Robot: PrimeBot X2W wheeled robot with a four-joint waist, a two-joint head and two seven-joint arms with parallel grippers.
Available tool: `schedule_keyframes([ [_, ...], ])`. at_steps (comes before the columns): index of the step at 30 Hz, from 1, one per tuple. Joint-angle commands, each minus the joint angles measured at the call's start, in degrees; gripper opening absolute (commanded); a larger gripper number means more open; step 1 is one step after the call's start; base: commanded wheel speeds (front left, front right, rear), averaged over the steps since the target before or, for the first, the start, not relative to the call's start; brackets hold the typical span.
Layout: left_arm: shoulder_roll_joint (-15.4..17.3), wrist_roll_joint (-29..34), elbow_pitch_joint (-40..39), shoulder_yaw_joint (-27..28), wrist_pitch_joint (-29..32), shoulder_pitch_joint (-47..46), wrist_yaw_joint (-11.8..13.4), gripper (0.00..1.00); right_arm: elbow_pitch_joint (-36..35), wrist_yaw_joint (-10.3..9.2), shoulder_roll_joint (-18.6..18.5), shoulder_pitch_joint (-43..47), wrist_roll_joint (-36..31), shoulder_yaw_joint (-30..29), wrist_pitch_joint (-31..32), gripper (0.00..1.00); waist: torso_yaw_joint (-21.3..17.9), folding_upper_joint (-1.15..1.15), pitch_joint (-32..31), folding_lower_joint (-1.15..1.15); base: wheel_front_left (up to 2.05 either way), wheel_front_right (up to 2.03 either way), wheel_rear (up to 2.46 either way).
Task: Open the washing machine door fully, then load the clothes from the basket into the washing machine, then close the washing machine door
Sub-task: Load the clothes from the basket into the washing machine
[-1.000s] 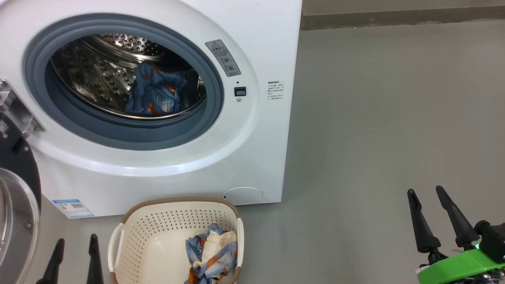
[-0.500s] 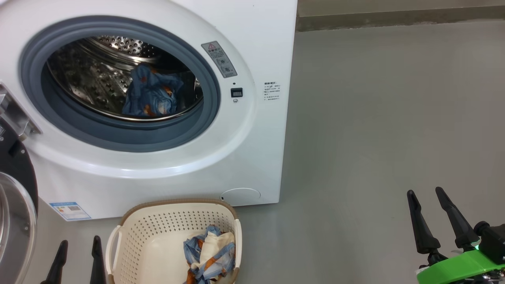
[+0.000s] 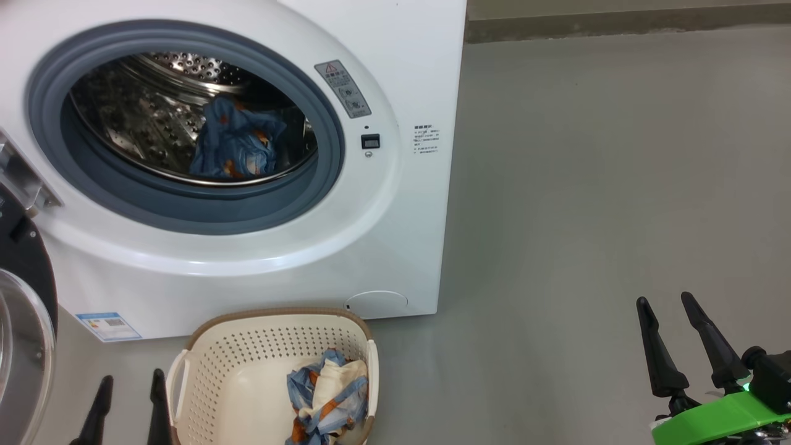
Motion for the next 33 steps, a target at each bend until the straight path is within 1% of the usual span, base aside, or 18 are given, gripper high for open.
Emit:
schedule_keyframes([
  [1, 0.5, -0.6, -1.0, 0.9, -0.3, -1.2, -0.2, 1.0, -1.7, 0.42, -0.9, -1.0, -0.7, 1.0, -0.3, 1.0, 0.0, 0.0, 0.5, 0.0, 0.0, 0.0, 0.0],
  [5, 0.4, -1.0, 0.4, -0.7, -0.3, -2.1, -0.2, 1.0, -1.9, 0.42, -0.5, -1.5, -0.7, 0.7, -0.3, 1.0, 0.0, 0.0, 1.6, 0.0, 0.0, 0.0, 0.0],
  [7, 0.3, -1.6, 2.9, -2.5, -0.3, -3.4, -0.2, 1.0, -2.1, 0.42, 0.1, -2.4, -0.7, 0.4, -0.3, 1.0, -0.2, 0.0, 3.3, 0.0, 0.0, 0.0, 0.0],
  [8, 0.3, -1.6, 2.9, -2.5, -0.3, -3.4, -0.2, 1.0, -2.1, 0.42, 0.1, -2.4, -0.7, 0.4, -0.3, 1.0, -0.2, 0.0, 3.3, 0.0, 0.0, 0.0, 0.0],
  [16, 0.6, -3.4, 14.3, -6.7, -0.3, -9.7, -0.2, 1.0, -3.0, 0.42, 2.0, -7.0, -0.5, 0.6, -0.3, 1.0, -2.0, 0.0, 11.0, 0.0, 0.0, 0.0, 0.0],
  [26, 4.1, -6.4, 29.9, -11.9, -0.3, -24.0, -0.2, 1.0, -4.0, 0.42, 4.4, -14.9, 0.1, 0.8, -0.3, 1.0, -5.3, 0.0, 23.8, 0.0, 0.0, 0.0, 0.0],
  [33, 7.5, -8.4, 41.0, -15.3, -0.3, -32.8, -0.2, 1.0, -4.8, 0.42, 5.9, -19.2, 0.3, 1.3, -0.3, 1.0, -8.5, 0.0, 31.2, 0.0, 0.0, 0.0, 0.0],
])
